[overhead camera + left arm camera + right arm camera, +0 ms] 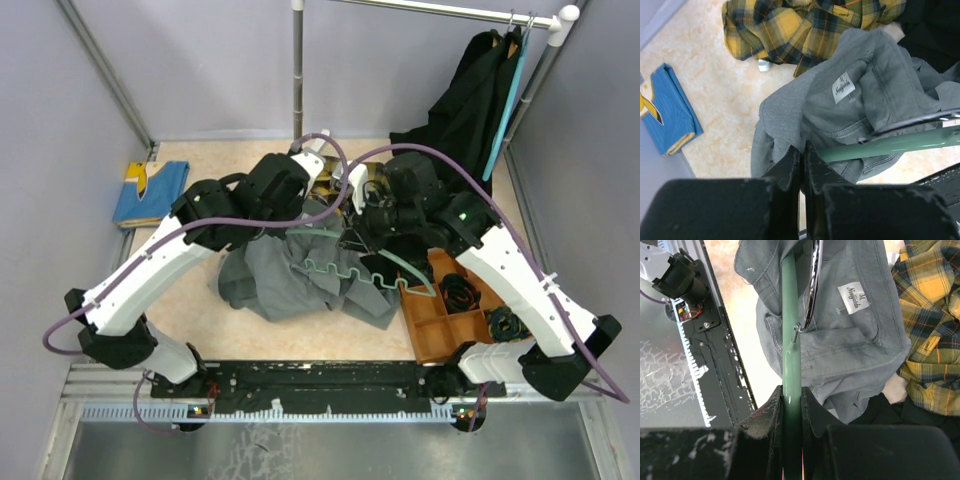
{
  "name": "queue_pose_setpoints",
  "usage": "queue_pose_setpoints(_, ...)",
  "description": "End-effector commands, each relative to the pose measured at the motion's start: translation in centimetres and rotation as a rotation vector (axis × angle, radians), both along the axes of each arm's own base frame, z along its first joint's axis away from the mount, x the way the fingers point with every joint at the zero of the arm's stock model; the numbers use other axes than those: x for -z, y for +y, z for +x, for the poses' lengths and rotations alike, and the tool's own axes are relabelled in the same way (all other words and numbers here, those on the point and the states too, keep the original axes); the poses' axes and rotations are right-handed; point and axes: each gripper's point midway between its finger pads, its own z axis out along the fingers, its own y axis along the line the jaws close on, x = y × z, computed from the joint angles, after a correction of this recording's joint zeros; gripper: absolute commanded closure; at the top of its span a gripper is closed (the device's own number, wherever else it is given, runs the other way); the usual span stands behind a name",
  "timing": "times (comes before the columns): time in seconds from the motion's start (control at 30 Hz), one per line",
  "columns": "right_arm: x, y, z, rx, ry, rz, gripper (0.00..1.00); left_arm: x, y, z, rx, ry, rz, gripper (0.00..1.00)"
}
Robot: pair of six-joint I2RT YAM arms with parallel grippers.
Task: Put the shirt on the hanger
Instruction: Hang the shirt on the hanger.
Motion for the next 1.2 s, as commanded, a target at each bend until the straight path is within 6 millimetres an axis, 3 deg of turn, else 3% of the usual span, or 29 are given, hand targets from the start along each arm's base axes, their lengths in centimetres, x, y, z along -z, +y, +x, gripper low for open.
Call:
queue_pose_setpoints(0.0, -4.3, 1.1, 0.9, -0.025, -0.087, 0.128, 1.00, -3.9, -0.6, 1.6, 0.027, -0.117, -0.022, 1.00)
queue_pose_setpoints(0.2, -6.6, 1.0, 2.3, 0.049, -0.132, 0.251, 1.00, -6.2, -2.2, 2.5, 0.065, -0.166, -0.070, 1.00)
queue_pose_setpoints(0.33, -10.5, 0.1, 3.1, 0.094, -0.190, 0.372, 1.00, -7.0, -3.3, 2.5, 0.102, -0.178, -0.107, 1.00)
queue_pose_setpoints(0.5, -15.7, -1.6, 2.2, 0.077, -0.260, 0.482, 1.00, -9.3, -3.8, 2.5, 0.124, -0.223, -0.162, 1.00)
queue_pose_setpoints(0.6, -17.3, -1.7, 1.0, 0.036, -0.275, 0.504, 1.00, -11.1, -4.2, 2.5, 0.140, -0.263, -0.210, 1.00)
queue_pose_setpoints(0.73, -15.5, -1.0, 0.7, -0.009, -0.215, 0.485, 1.00, -11.9, -4.8, 2.6, 0.162, -0.284, -0.235, 1.00)
queue_pose_setpoints(0.9, -11.6, -0.2, 1.2, -0.011, -0.125, 0.471, 1.00, -10.2, -5.7, 2.8, 0.181, -0.252, -0.219, 1.00)
queue_pose_setpoints(1.17, -8.0, 2.1, 1.6, -0.031, -0.036, 0.478, 1.00, -8.5, -8.2, 2.0, 0.265, -0.175, -0.261, 1.00)
